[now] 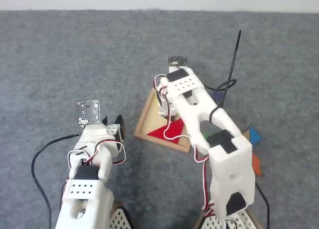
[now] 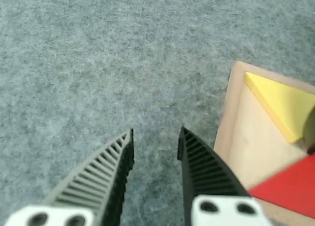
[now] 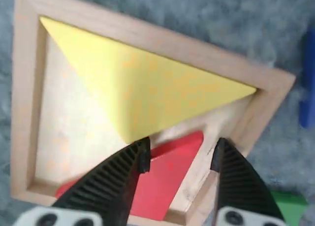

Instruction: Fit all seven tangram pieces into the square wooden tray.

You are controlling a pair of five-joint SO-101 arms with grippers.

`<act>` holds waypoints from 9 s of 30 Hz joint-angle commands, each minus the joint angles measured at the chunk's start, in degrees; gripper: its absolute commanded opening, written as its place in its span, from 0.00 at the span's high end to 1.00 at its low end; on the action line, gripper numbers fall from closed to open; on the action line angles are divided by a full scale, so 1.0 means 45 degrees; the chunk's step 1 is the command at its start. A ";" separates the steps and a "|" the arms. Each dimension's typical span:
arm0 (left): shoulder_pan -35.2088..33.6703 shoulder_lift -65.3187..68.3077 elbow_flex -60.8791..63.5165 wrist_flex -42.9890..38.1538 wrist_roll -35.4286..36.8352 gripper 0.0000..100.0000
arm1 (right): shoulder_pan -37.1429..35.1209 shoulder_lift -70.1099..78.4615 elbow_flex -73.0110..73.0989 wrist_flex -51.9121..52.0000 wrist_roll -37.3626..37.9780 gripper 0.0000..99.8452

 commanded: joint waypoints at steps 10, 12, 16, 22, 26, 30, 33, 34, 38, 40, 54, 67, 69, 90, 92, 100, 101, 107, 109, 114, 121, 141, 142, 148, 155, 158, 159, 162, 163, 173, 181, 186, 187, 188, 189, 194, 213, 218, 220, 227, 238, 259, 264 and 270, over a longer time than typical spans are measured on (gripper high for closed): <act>-0.0078 -0.0176 -0.0166 0.0098 0.0098 0.85 | 0.0186 0.0088 -0.1387 0.0967 -0.0625 0.78; -0.0078 -0.0176 -0.0166 0.0098 0.0098 0.85 | 0.0147 0.0361 -0.1387 0.1495 -0.1035 0.78; -0.0078 -0.0176 -0.0166 0.0098 0.0098 0.85 | 0.0166 0.1182 -0.1407 0.1709 -0.1114 0.79; -0.0078 -0.0176 -0.0166 0.0098 0.0098 0.85 | 0.0186 0.1768 -0.1680 0.0987 -0.0410 0.97; -0.0078 -0.0176 -0.0166 0.0098 0.0098 0.85 | 0.0186 0.1768 -0.1797 0.0987 -0.0234 0.98; -0.0078 -0.0176 -0.0166 0.0098 0.0098 0.85 | 0.0205 0.1729 -0.1875 0.0967 -0.0234 0.99; -0.0078 -0.0176 -0.0166 0.0098 0.0098 0.85 | 0.0147 0.1241 -0.2188 0.1045 -0.0234 0.99; -0.0078 -0.0176 -0.0166 0.0098 0.0098 0.85 | 0.0127 0.0987 -0.2227 0.1006 -0.0234 0.99; -0.0078 -0.0176 -0.0166 0.0098 0.0098 0.85 | -0.0186 -0.0049 -0.2188 0.0967 -0.0156 0.99; -0.0078 -0.0176 -0.0166 0.0098 0.0098 0.85 | -0.0459 -0.0440 -0.2188 0.0928 -0.0117 0.99; -0.0078 -0.0176 -0.0166 0.0098 0.0098 0.85 | -0.1377 -0.1026 -0.2325 -0.0459 0.1543 0.99; -0.0078 -0.0176 -0.0166 0.0098 0.0098 0.85 | -0.2100 -0.0889 -0.3165 -0.1866 0.5841 0.99; -0.0078 -0.0176 -0.0166 0.0098 0.0098 0.85 | -0.2178 -0.0908 -0.3165 -0.2217 0.6681 0.99; -0.0078 -0.0176 -0.0166 0.0098 0.0098 0.85 | -0.0264 -1.0110 0.0703 0.1397 0.9495 0.91; -0.0078 -0.0176 -0.0166 0.0098 0.0098 0.85 | -0.0244 -1.0501 0.3888 -0.0635 0.9495 0.90; -0.0078 -0.0176 -0.0166 0.0098 0.0098 0.85 | -0.0322 -0.9504 0.9495 -0.5343 0.9514 0.90; -0.0078 -0.0176 -0.0166 0.0098 0.0098 0.85 | -0.0342 -0.9250 0.9534 -0.5148 0.9514 0.90; -0.0078 -0.0176 -0.0166 0.0098 0.0098 0.85 | -0.1416 -0.7766 0.9514 -0.5421 0.9416 0.90; -0.0078 -0.0176 -0.0166 0.0098 0.0098 0.85 | -0.1885 -0.7121 0.9416 -0.5734 0.9416 0.90; -0.0078 -0.0176 -0.0166 0.0098 0.0098 0.85 | -0.2022 -0.5187 0.7853 -0.5499 0.9416 0.90; -0.0078 -0.0176 -0.0166 0.0098 0.0098 0.85 | -0.1983 -0.3780 0.5177 -0.4542 0.9397 0.90; -0.0039 -0.0176 -0.0166 0.0059 0.0098 0.85 | 0.0791 -1.0911 0.9748 -0.3253 0.8518 0.90; -0.0039 -0.0176 -0.0166 0.0059 0.0098 0.85 | 0.1338 -1.1731 1.0549 -0.3350 0.8518 0.90; -0.0078 -0.0176 -0.0166 0.0059 0.0117 0.85 | 0.4659 -1.5013 1.3558 -0.3429 0.8557 0.90; -0.0078 -0.0176 -0.0166 0.0059 0.0117 0.85 | 0.8176 -1.4545 1.2444 -0.0733 0.9299 0.89; -0.0078 -0.0176 -0.0166 0.0059 0.0117 0.85 | 0.9211 -1.4310 1.1292 0.1495 1.1643 0.89; -0.0078 -0.0176 -0.0166 0.0059 0.0117 0.85 | 0.9426 -1.4252 1.0901 0.2374 1.2679 0.89; -0.0078 -0.0176 -0.0166 0.0059 0.0117 0.85 | 0.9504 -1.4330 1.0198 0.3722 1.3851 0.89; -0.0078 -0.0176 -0.0166 0.0059 0.0117 0.85 | 0.9524 -1.4447 1.0042 0.3722 1.3910 0.89; -0.0078 -0.0176 -0.0166 0.0059 0.0117 0.85 | 0.6359 -1.5170 1.1858 0.2999 1.5199 0.89; -0.0078 -0.0176 -0.0166 0.0059 0.0117 0.85 | 0.9035 -1.4505 1.2816 0.0342 1.8344 0.89; -0.0078 -0.0176 -0.0166 0.0059 0.0098 0.85 | 1.0989 -1.4584 1.2503 -0.0596 2.1724 0.82; -0.0078 -0.0176 -0.0166 0.0059 0.0098 0.85 | 1.1087 -1.4505 1.2562 -0.0635 2.2349 0.79; -0.0078 -0.0176 -0.0166 0.0059 0.0098 0.85 | 1.1126 -1.4447 1.2698 -0.0694 2.2877 0.77; -0.0078 -0.0176 -0.0166 0.0059 0.0098 0.85 | 1.1145 -1.4427 1.2855 -0.0694 2.3326 0.76; -0.0078 -0.0176 -0.0166 0.0059 0.0098 0.85 | 1.1282 -1.4291 1.3597 -0.0830 2.3971 0.75; -0.0078 -0.0176 -0.0166 0.0059 0.0098 0.85 | 1.0383 -1.4271 1.6703 -0.2589 2.3990 0.75; -0.0078 -0.0176 -0.0166 0.0059 0.0098 0.85 | 1.0442 -1.4271 1.7094 -0.2569 2.3893 0.90; -0.0078 -0.0176 -0.0166 0.0059 0.0098 0.85 | 1.0442 -1.4271 1.7211 -0.2569 2.3873 0.97; -0.0078 -0.0176 -0.0166 0.0059 0.0098 0.85 | 1.0286 -1.4466 1.5277 -0.2432 1.9360 0.98; -0.0078 -0.0176 -0.0166 0.0059 0.0098 0.85 | 0.2432 -1.3275 0.9221 0.0381 0.9592 0.98; -0.0059 -0.0176 -0.0166 0.0059 0.0117 0.85 | -0.0869 -0.1709 -0.1192 0.1143 -0.1563 0.94; -0.0059 -0.0176 -0.0166 0.0059 0.0117 0.85 | -0.0576 -0.0479 -0.2344 0.1534 -0.1016 0.93; -0.0059 -0.0176 -0.0166 0.0059 0.0117 0.85 | -0.0283 0.1162 -0.3849 0.2569 -0.0078 0.92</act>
